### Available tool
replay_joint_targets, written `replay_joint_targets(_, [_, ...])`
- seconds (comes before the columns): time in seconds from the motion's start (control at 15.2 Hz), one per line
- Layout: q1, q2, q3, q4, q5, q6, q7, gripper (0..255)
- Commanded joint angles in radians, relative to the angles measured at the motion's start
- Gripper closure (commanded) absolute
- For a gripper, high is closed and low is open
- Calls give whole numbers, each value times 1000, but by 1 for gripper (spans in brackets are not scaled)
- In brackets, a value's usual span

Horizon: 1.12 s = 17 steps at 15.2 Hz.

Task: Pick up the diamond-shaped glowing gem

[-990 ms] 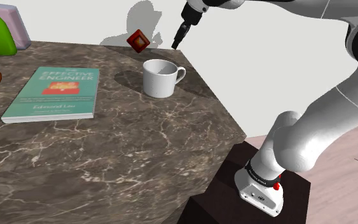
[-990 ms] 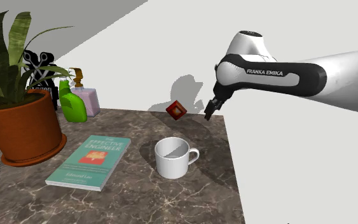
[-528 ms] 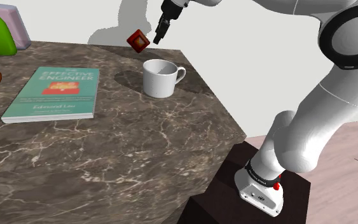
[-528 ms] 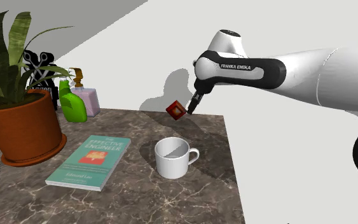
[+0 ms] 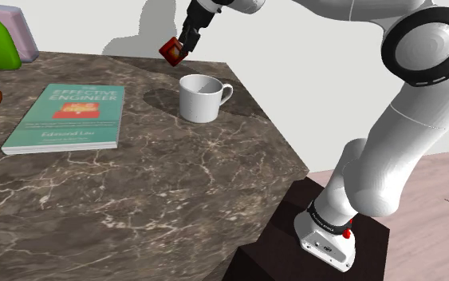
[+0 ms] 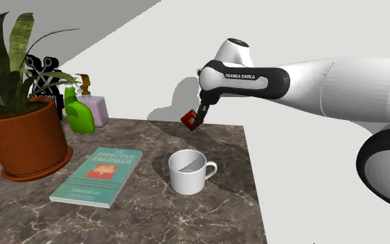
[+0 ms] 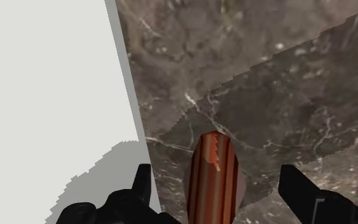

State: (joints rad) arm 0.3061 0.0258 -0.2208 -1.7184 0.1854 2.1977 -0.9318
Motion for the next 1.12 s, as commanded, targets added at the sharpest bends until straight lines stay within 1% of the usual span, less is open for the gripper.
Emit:
replay_joint_targets(0.0, [-1, 5, 0, -22, 6, 26, -9, 0])
replay_joint_targets(0.13, [0, 5, 0, -43, 9, 47, -13, 0])
replay_joint_targets(0.26, [0, 5, 0, -43, 9, 47, -13, 0])
replay_joint_targets(0.33, [0, 5, 0, -43, 9, 48, -13, 255])
replay_joint_targets(0.92, [0, 5, 0, -43, 9, 47, -13, 255])
replay_joint_targets(1.06, [-1, 5, 0, -16, 5, 21, -8, 255])
